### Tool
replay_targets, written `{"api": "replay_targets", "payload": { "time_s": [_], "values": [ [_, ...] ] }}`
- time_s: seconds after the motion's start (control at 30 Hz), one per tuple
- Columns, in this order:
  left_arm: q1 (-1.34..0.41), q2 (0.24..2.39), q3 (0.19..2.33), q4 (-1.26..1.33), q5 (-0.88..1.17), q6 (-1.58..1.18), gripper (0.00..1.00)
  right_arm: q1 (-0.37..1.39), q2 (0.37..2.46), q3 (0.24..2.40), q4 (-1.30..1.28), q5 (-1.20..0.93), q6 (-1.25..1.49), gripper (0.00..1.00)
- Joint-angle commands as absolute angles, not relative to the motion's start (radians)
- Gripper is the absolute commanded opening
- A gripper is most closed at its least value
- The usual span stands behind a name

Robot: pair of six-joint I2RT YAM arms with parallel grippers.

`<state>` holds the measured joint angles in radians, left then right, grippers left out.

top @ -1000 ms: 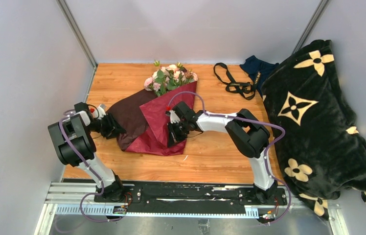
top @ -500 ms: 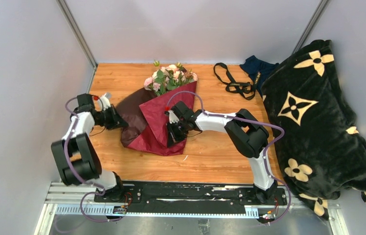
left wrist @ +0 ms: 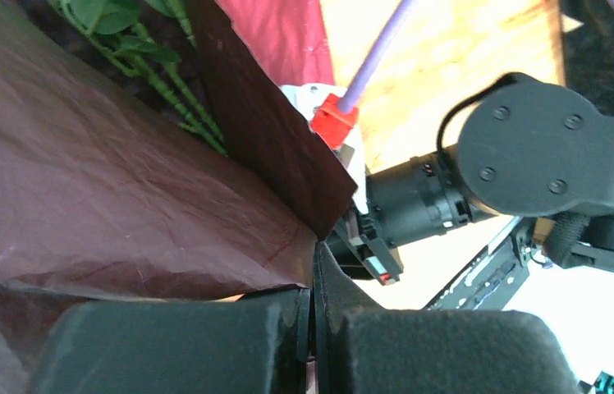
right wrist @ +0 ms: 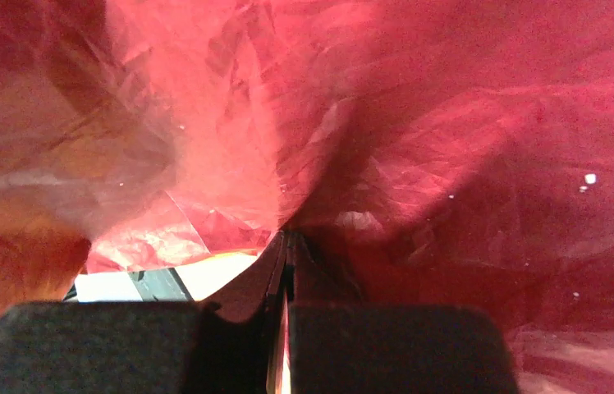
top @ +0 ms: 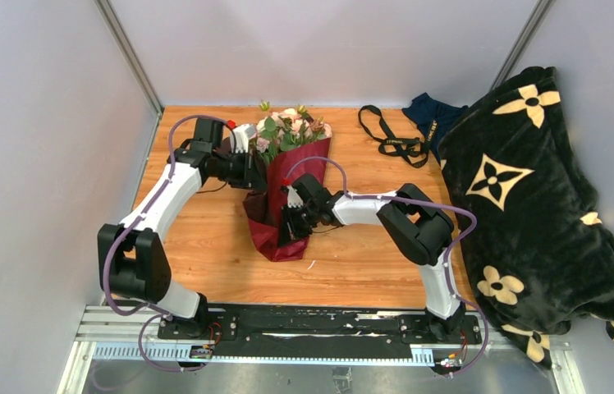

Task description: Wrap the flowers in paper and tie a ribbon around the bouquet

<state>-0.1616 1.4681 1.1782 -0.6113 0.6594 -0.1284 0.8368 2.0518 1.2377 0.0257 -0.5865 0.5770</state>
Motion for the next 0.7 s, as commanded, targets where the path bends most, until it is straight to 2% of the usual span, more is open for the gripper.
{"api": "replay_targets", "payload": {
  "time_s": [0.0,0.1,0.17,0.2,0.3,0.33,0.37,0.43,0.5,0.67],
  "values": [
    [-0.150,1.502,1.244,-0.693,0.520,-0.113,0.02,0.821,2.057,1.206,0.065,-0.526,0.614,0.00],
    [-0.032,1.482,1.226,-0.674,0.457,-0.104,0.08,0.805,2.084,1.209,0.065,-0.524,0.641,0.00],
    [0.062,1.484,1.222,-0.654,0.431,-0.071,0.18,0.799,2.114,1.211,0.071,-0.507,0.664,0.00],
    [0.096,1.489,1.222,-0.649,0.405,-0.045,0.24,0.800,2.126,1.213,0.073,-0.494,0.666,0.00],
    [0.181,1.496,1.210,-0.643,0.328,0.042,0.56,0.799,2.165,1.226,0.090,-0.472,0.691,0.00],
    [0.221,1.482,1.205,-0.655,0.319,0.071,0.65,0.799,2.177,1.234,0.090,-0.461,0.698,0.00],
    [0.242,1.469,1.208,-0.665,0.315,0.104,0.67,0.799,2.181,1.237,0.090,-0.457,0.704,0.00],
    [0.260,1.379,1.211,-0.712,0.292,0.194,0.68,0.799,2.186,1.240,0.091,-0.448,0.711,0.00],
    [0.210,1.264,1.193,-0.786,0.342,0.271,0.62,0.799,2.181,1.237,0.089,-0.442,0.714,0.00],
    [-0.295,1.125,1.047,-0.982,0.305,0.485,0.31,0.799,2.177,1.229,0.090,-0.434,0.716,0.00]
  ]
}}
